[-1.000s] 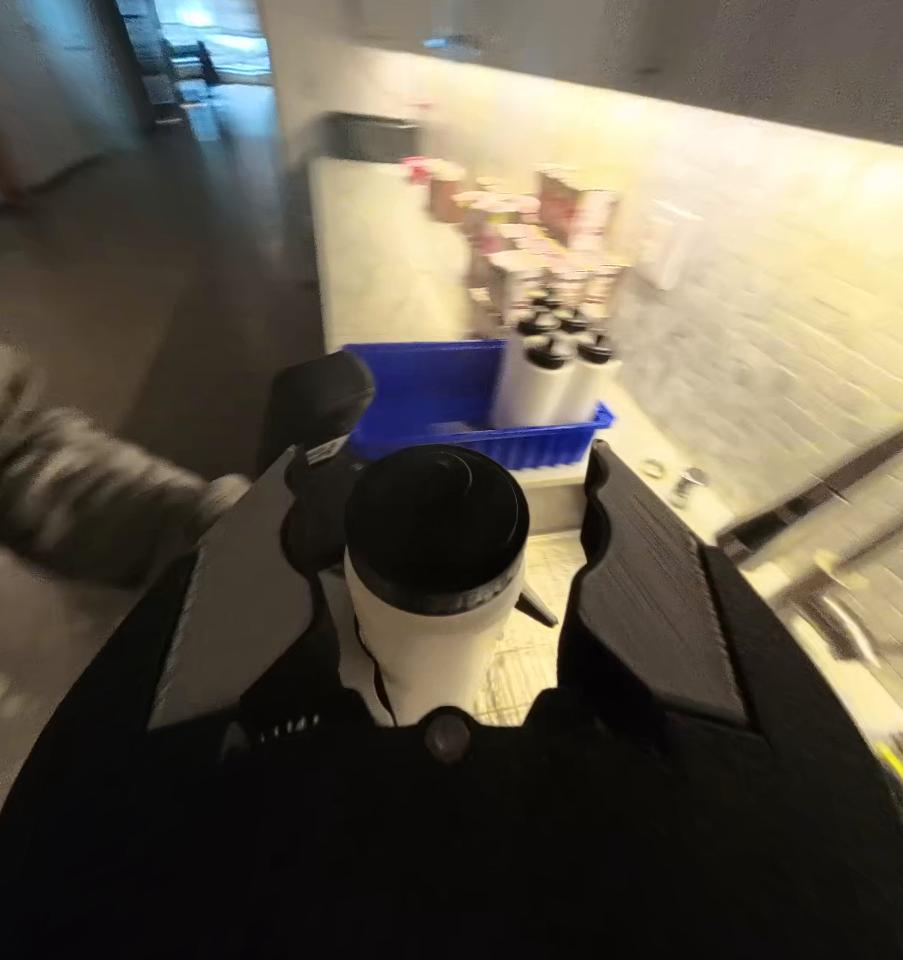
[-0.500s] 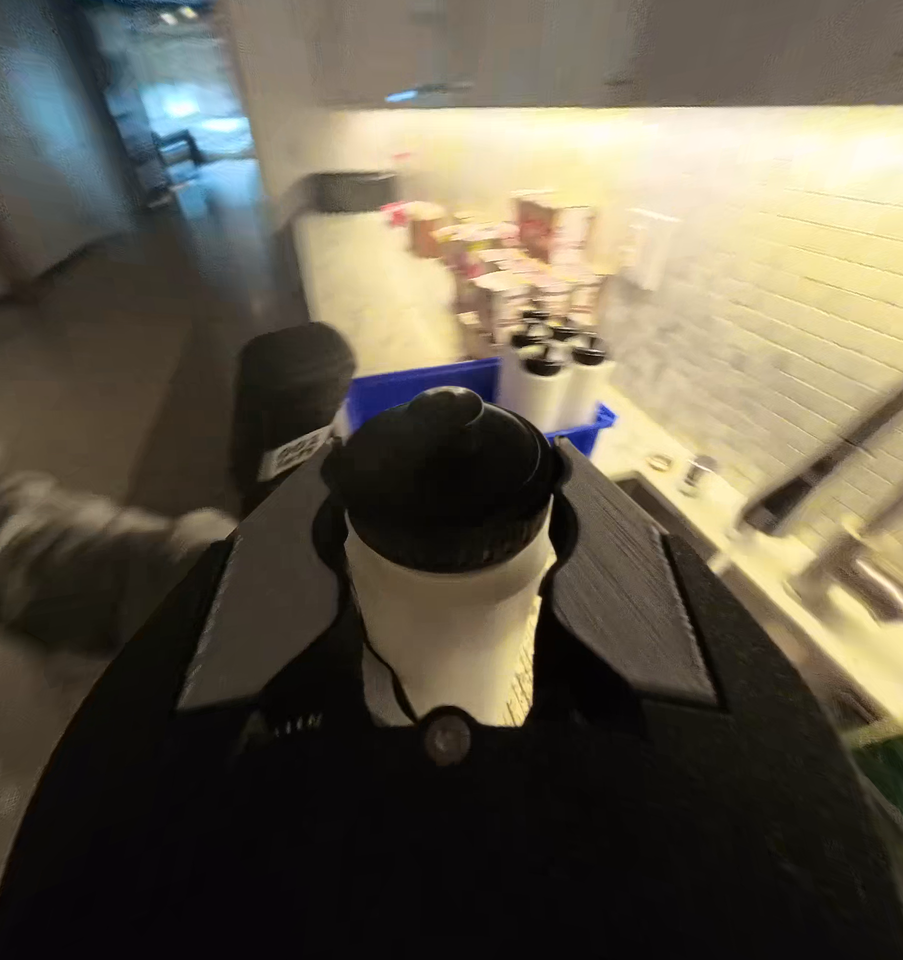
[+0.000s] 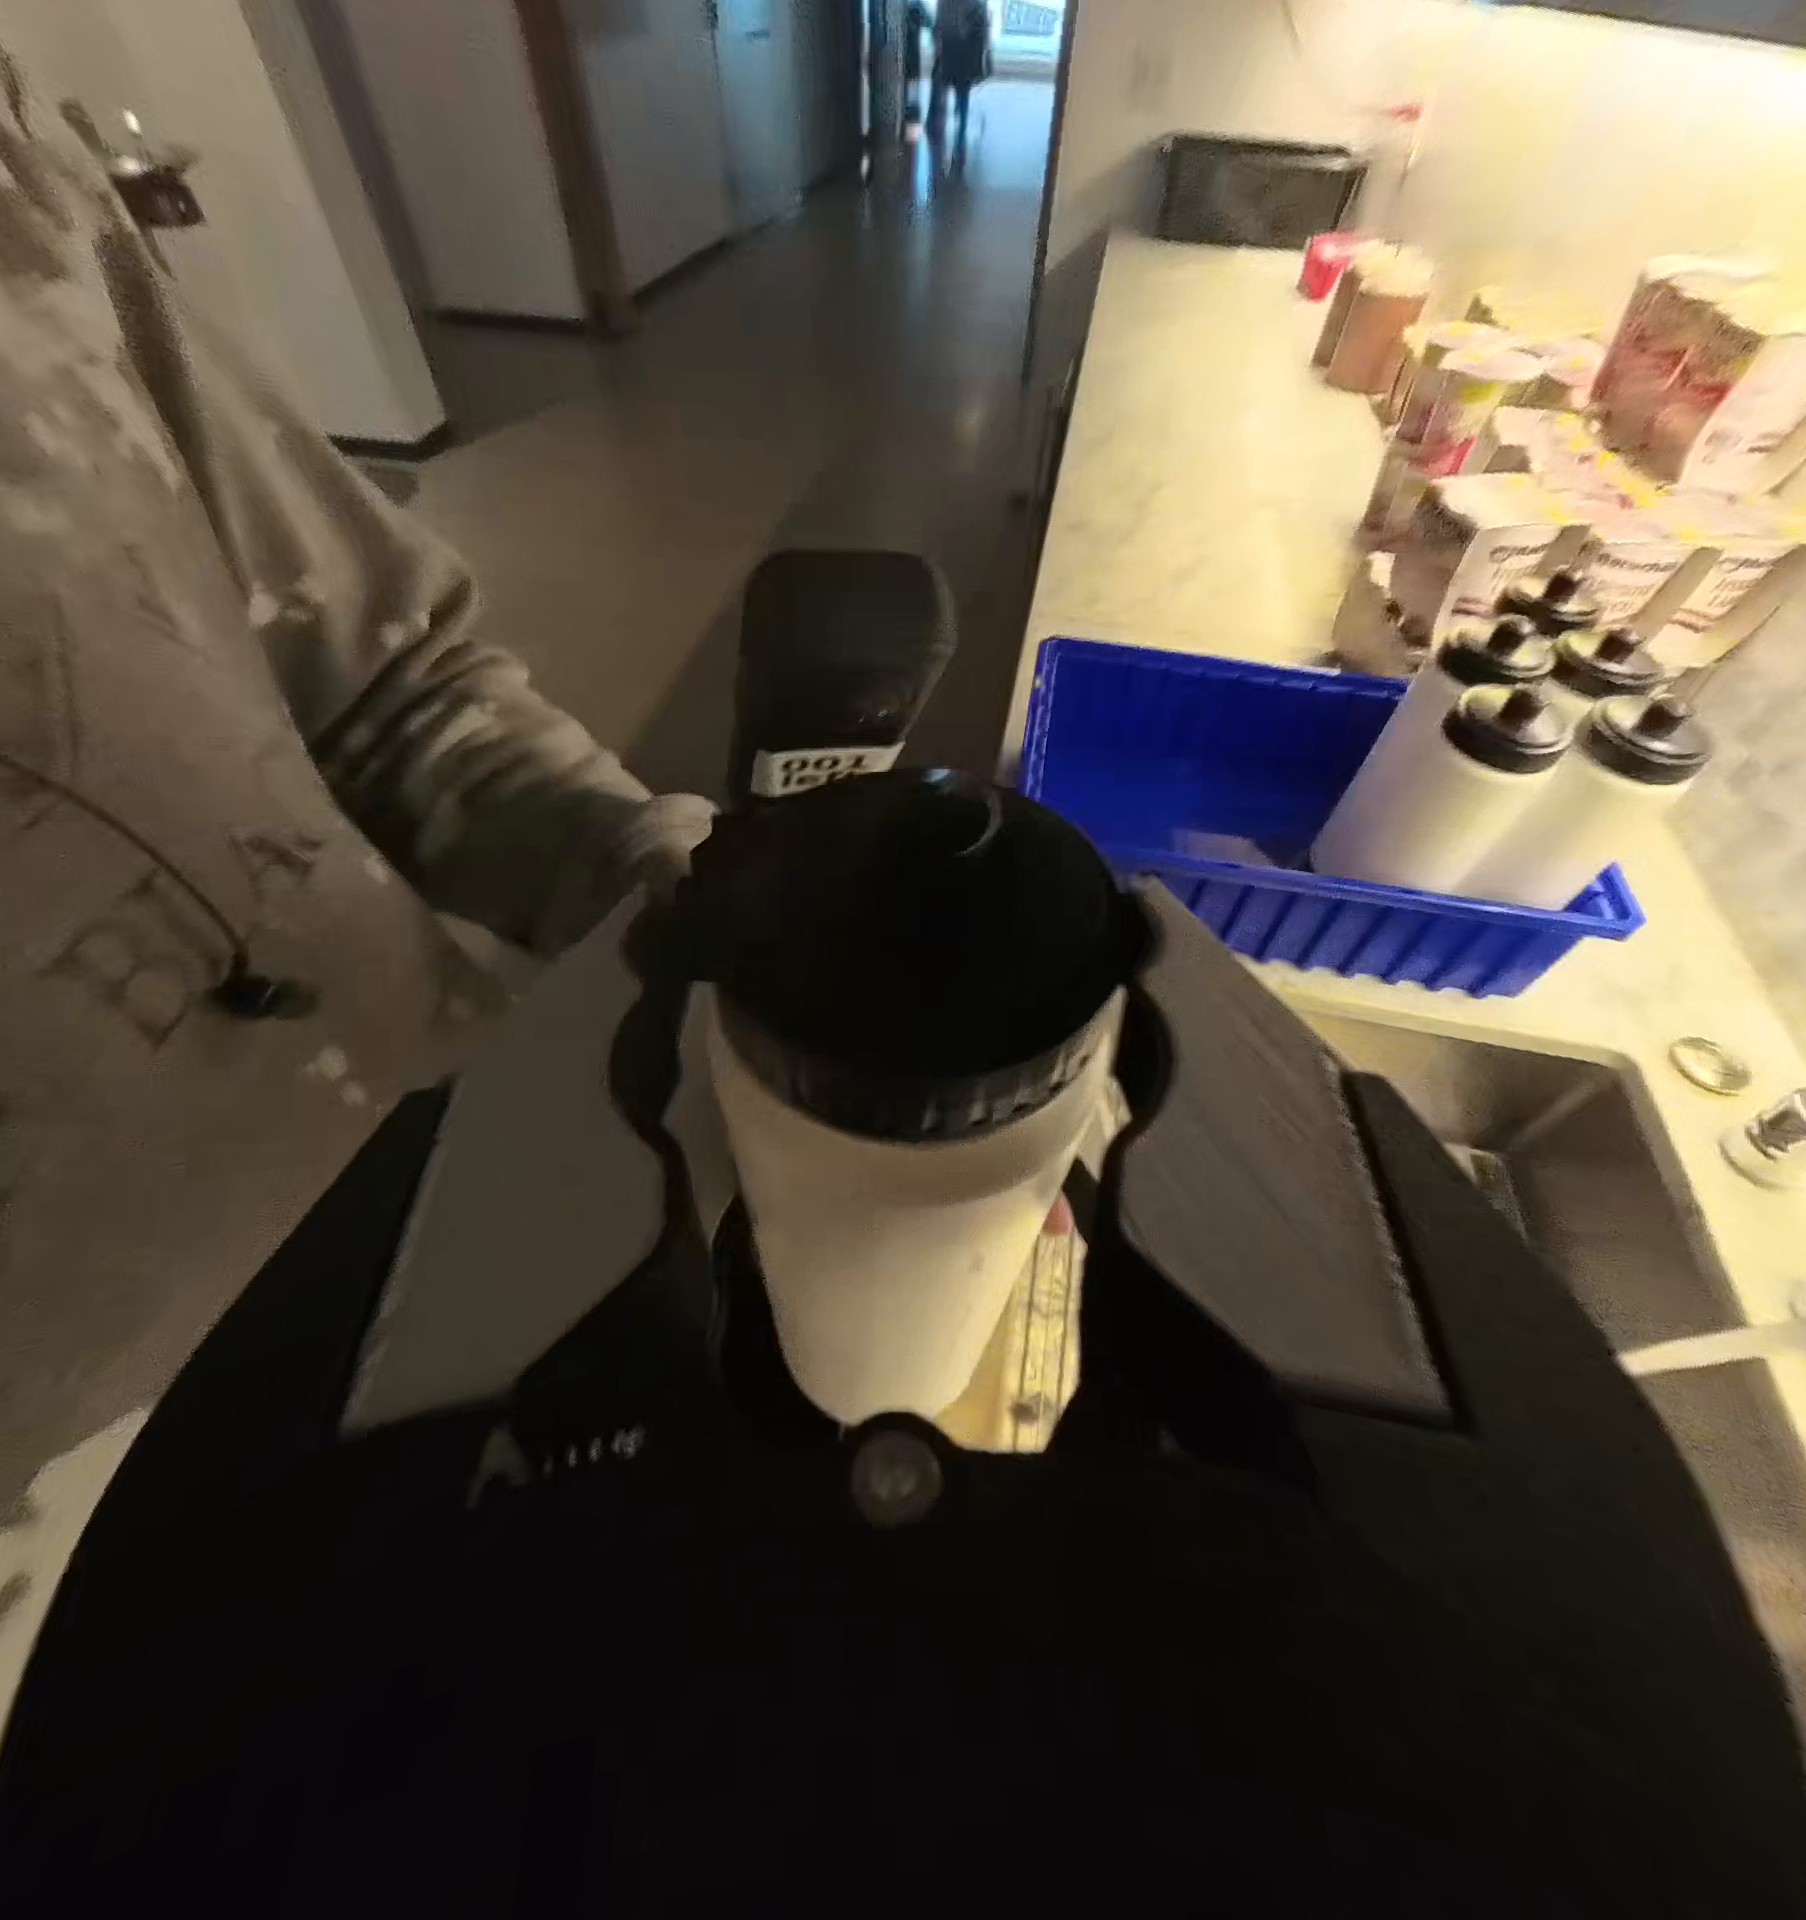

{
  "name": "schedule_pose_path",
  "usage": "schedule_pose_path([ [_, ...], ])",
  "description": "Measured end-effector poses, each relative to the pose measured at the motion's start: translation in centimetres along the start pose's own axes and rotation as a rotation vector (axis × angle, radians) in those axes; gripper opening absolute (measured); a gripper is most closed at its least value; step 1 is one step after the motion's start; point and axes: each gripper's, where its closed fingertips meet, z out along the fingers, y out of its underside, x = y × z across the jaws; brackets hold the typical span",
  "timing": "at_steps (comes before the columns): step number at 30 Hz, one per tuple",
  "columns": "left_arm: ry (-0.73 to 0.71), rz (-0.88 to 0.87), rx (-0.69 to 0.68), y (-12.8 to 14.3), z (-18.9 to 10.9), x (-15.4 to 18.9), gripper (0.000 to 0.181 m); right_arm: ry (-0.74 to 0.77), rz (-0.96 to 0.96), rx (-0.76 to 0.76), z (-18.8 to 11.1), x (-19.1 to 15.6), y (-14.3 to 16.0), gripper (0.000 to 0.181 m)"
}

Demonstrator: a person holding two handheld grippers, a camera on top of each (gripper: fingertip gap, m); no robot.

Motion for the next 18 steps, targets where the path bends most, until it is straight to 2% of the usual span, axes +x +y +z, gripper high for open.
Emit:
schedule_pose_path([
  [2,-0.001,0.011,-0.001,-0.2,0.0,0.4,0.103,0.024,0.014,0.053,-0.1,0.0,-0.4,0.078],
  [5,-0.032,0.001,-0.005,-0.1,-0.1,0.2,0.103,0.192,0.047,0.151,-0.1,0.6,-0.6,0.077],
  [10,-0.117,-0.025,-0.032,0.8,-0.4,-0.9,0.103,0.763,0.182,0.230,-0.6,2.8,0.3,0.078],
  [12,-0.124,-0.019,-0.031,1.1,-0.4,-1.0,0.103,0.887,0.185,0.245,-0.8,2.8,0.4,0.078],
  [14,-0.111,-0.036,-0.022,1.0,-0.5,-0.8,0.103,0.839,0.188,0.238,-0.6,2.9,0.2,0.085],
  [15,-0.103,-0.042,-0.017,0.8,-0.6,-0.8,0.103,0.765,0.163,0.213,-0.4,2.8,0.0,0.100],
  [18,-0.069,-0.029,-0.012,0.4,-0.9,-0.4,0.103,0.382,0.032,0.169,-0.1,0.7,-1.6,0.100],
])
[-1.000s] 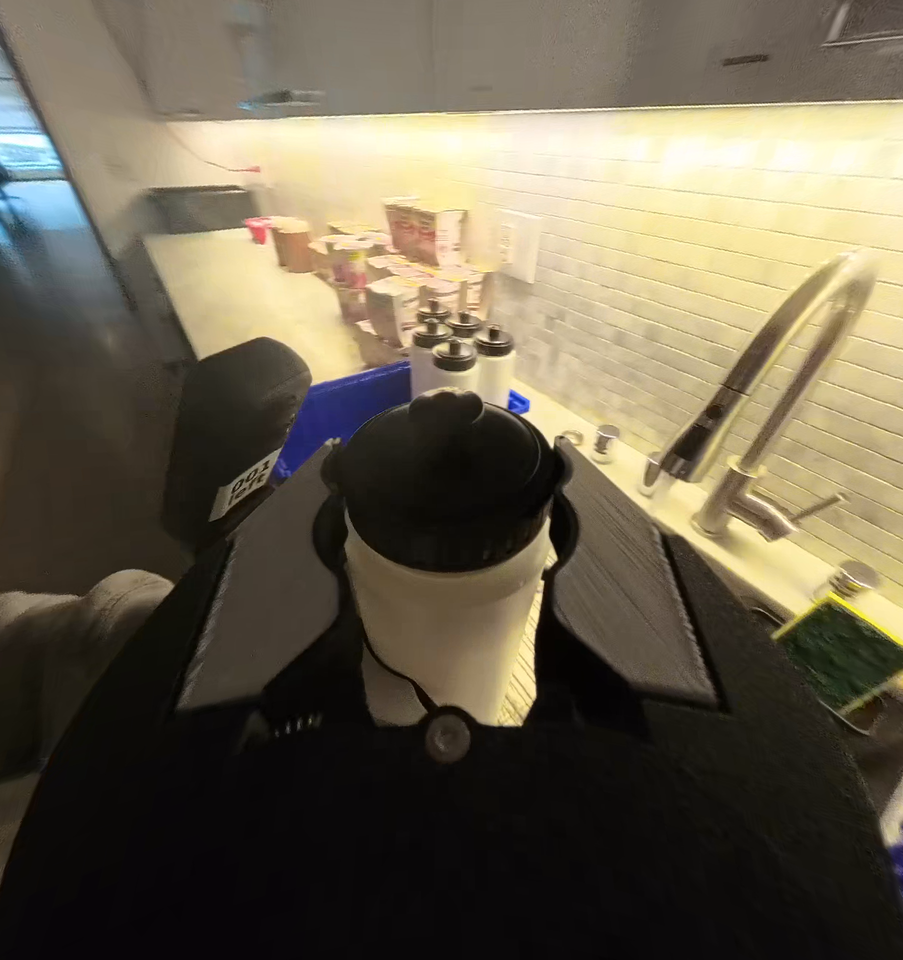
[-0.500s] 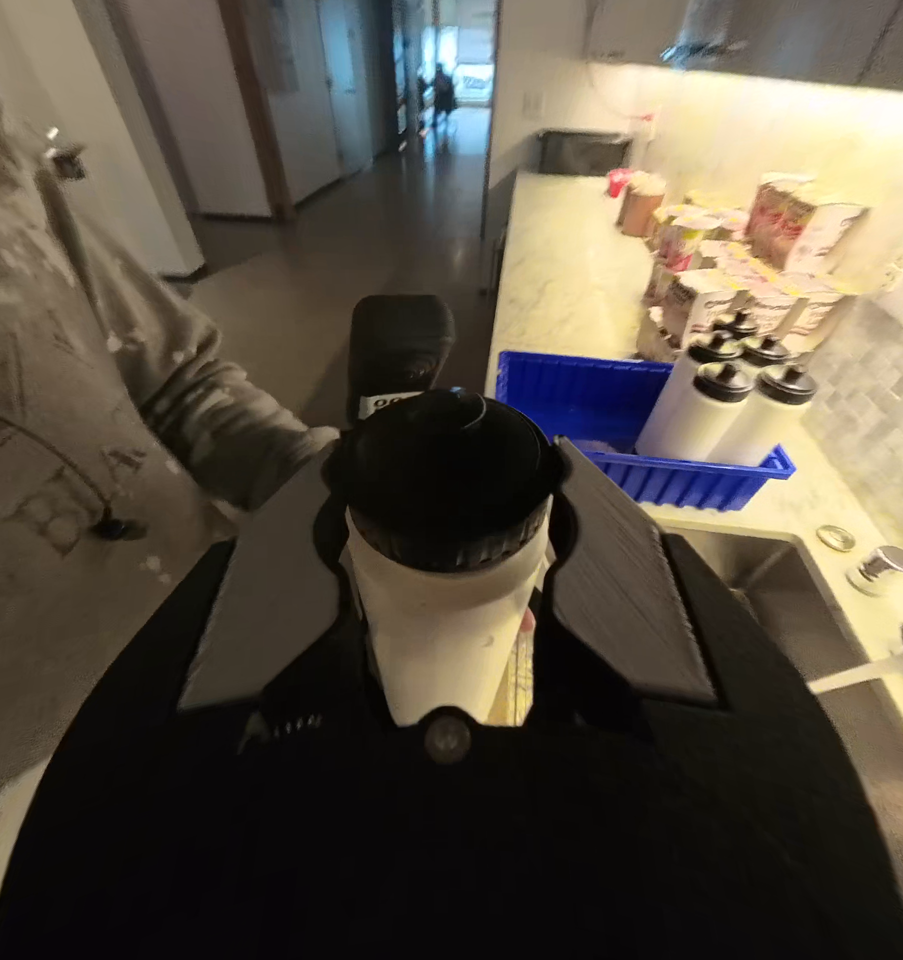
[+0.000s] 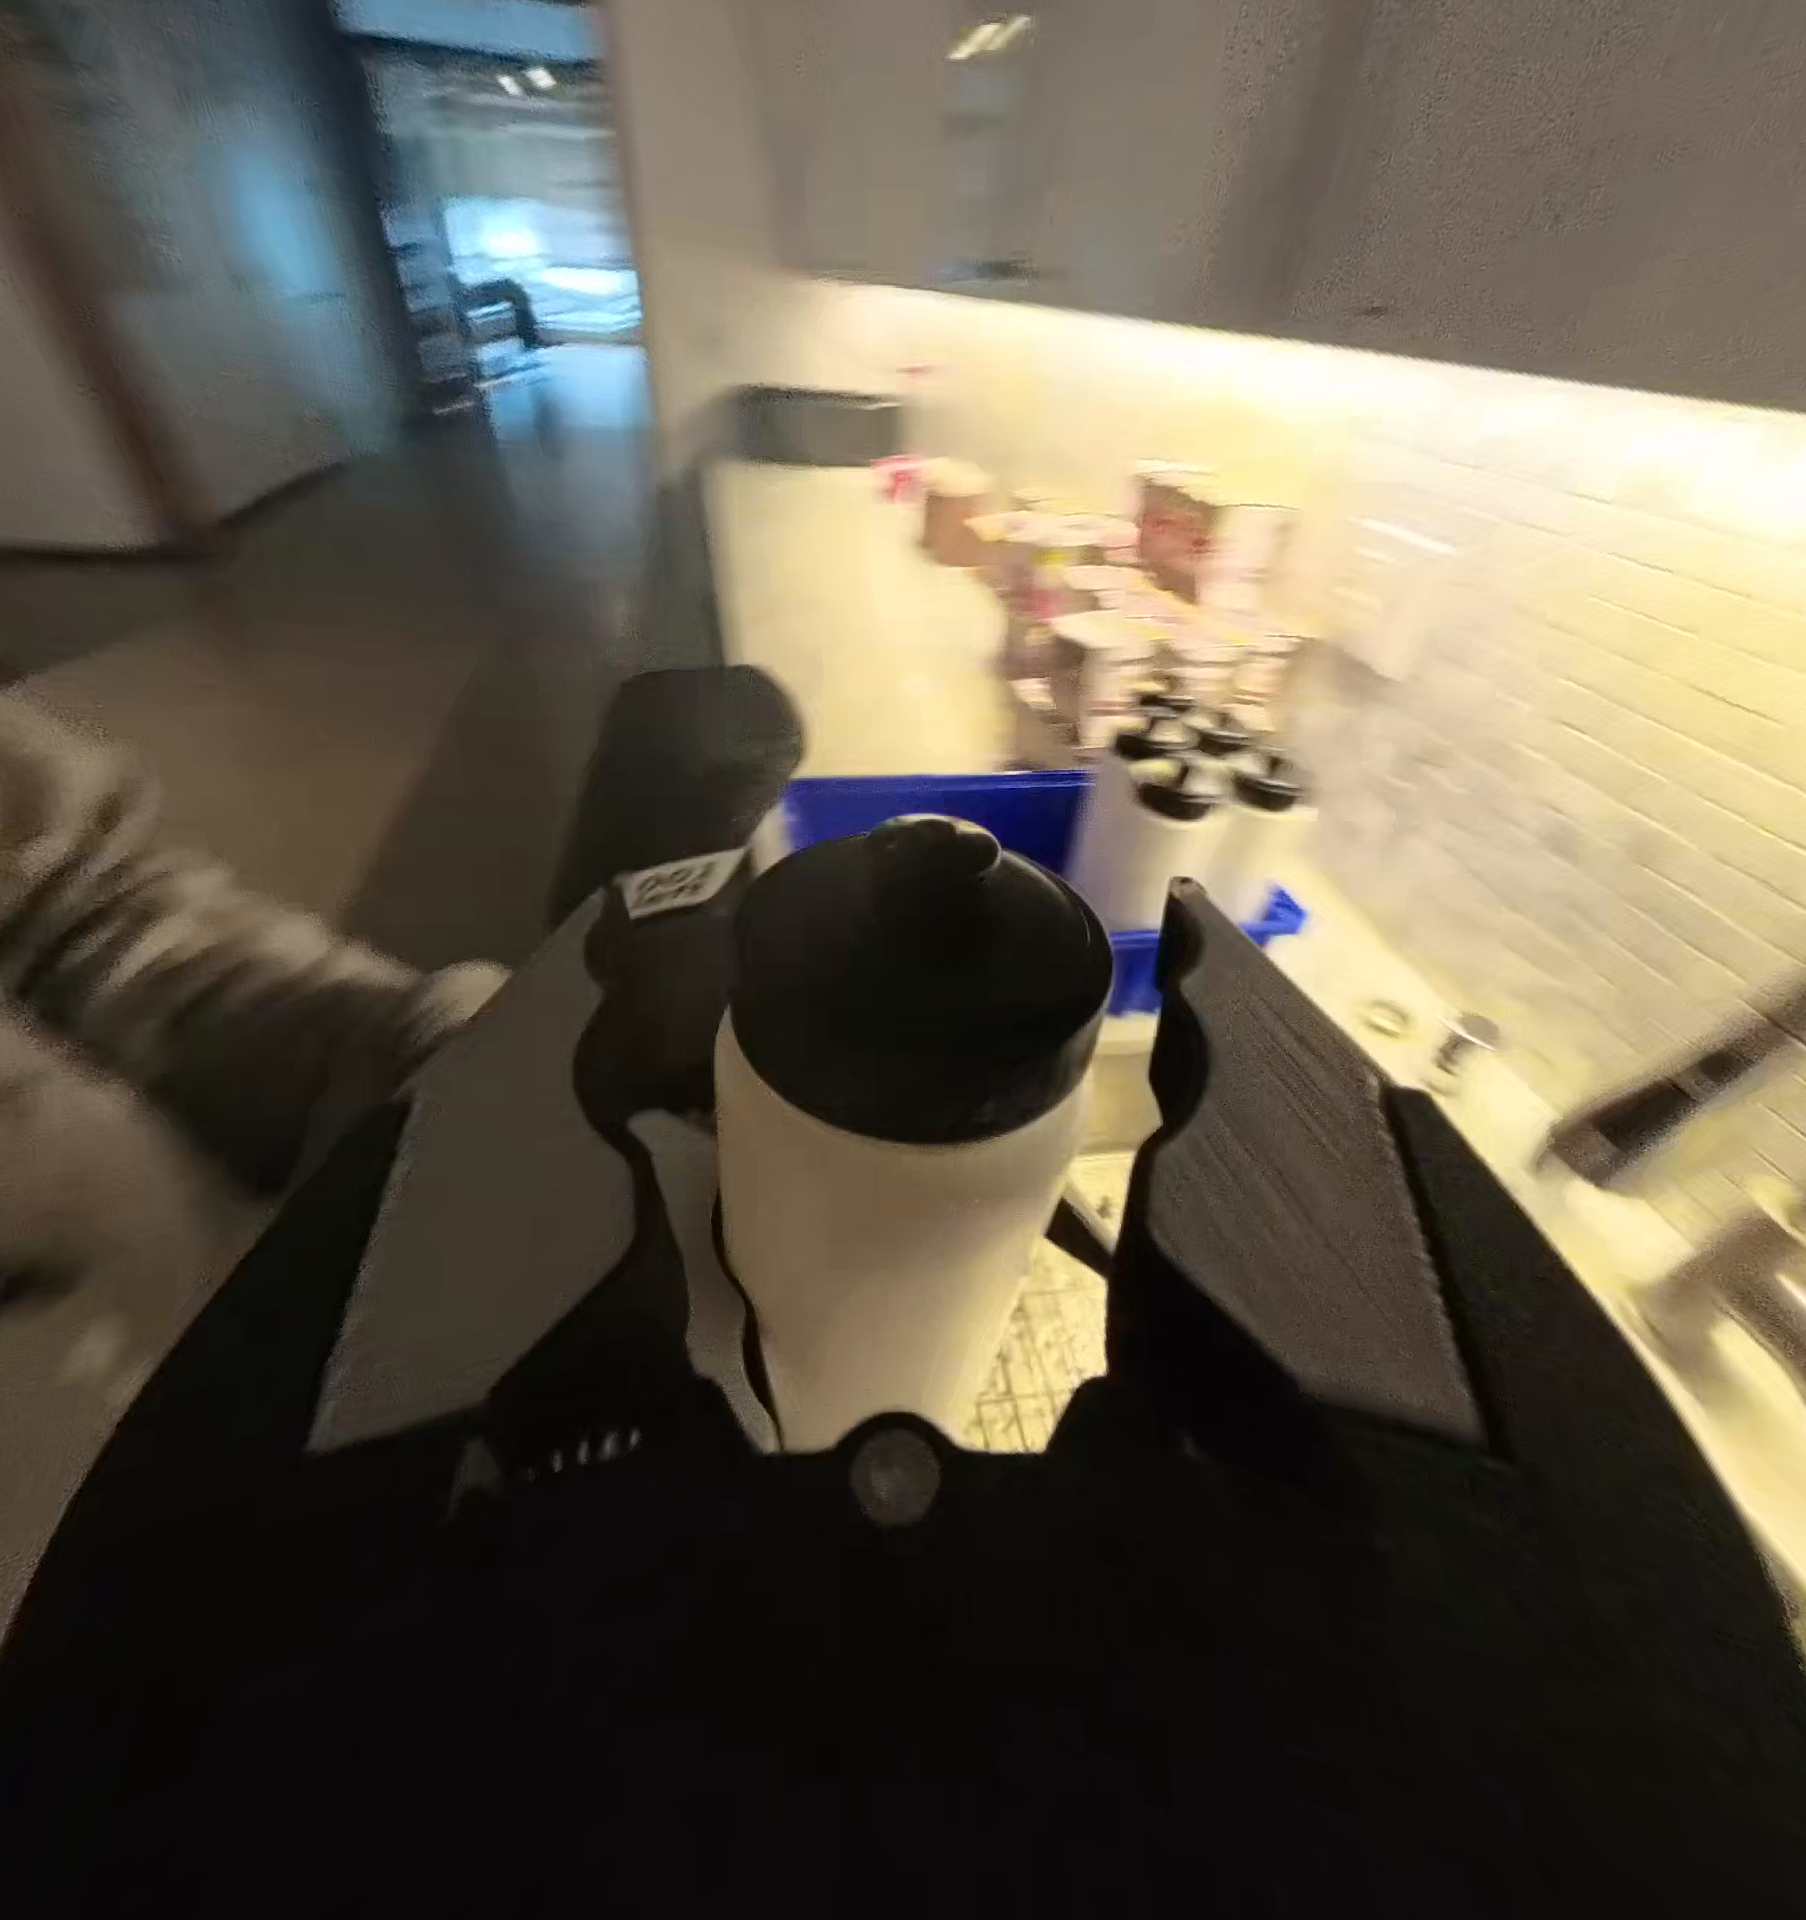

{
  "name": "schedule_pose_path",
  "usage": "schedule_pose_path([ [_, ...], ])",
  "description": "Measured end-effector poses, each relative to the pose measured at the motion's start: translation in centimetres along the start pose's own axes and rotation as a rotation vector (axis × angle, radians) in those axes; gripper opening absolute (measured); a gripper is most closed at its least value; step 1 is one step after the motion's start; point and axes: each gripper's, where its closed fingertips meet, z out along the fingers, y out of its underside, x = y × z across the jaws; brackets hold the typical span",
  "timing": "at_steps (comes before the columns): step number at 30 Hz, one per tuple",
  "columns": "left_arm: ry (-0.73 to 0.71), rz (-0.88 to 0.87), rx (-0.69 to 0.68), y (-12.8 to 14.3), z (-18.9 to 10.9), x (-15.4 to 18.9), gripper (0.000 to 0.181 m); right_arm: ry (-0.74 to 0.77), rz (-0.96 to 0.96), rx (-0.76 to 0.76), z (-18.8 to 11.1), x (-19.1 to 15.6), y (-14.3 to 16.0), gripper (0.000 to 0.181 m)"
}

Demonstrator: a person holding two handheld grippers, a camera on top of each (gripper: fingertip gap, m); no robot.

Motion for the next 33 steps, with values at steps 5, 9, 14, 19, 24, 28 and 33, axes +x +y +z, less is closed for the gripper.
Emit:
schedule_pose_path([
  [5,0.076,0.015,0.001,-0.7,-0.5,0.8,0.103,-0.415,-0.052,-0.145,0.2,-1.7,0.4,0.092],
  [9,0.092,0.018,0.010,-1.4,-1.1,0.0,0.103,-0.289,0.008,-0.047,1.9,-0.4,-0.4,0.078],
  [14,0.040,0.036,-0.029,-1.3,-2.0,-3.1,0.103,0.352,0.094,0.084,3.8,3.3,-0.5,0.078],
  [19,0.092,0.038,-0.037,-1.4,-2.9,-4.1,0.104,0.475,0.049,0.104,4.3,3.9,-1.9,0.093],
  [24,0.187,0.049,-0.029,-2.3,-4.0,-3.8,0.103,-0.073,0.003,-0.001,4.7,3.5,-3.5,0.103],
  [28,0.235,0.045,-0.013,-3.0,-4.5,-3.4,0.103,-0.370,0.071,-0.039,5.7,1.1,-3.1,0.076],
  [33,0.219,0.061,-0.011,-3.0,-4.8,-4.1,0.103,-0.173,0.077,0.053,6.6,1.8,-3.2,0.076],
])
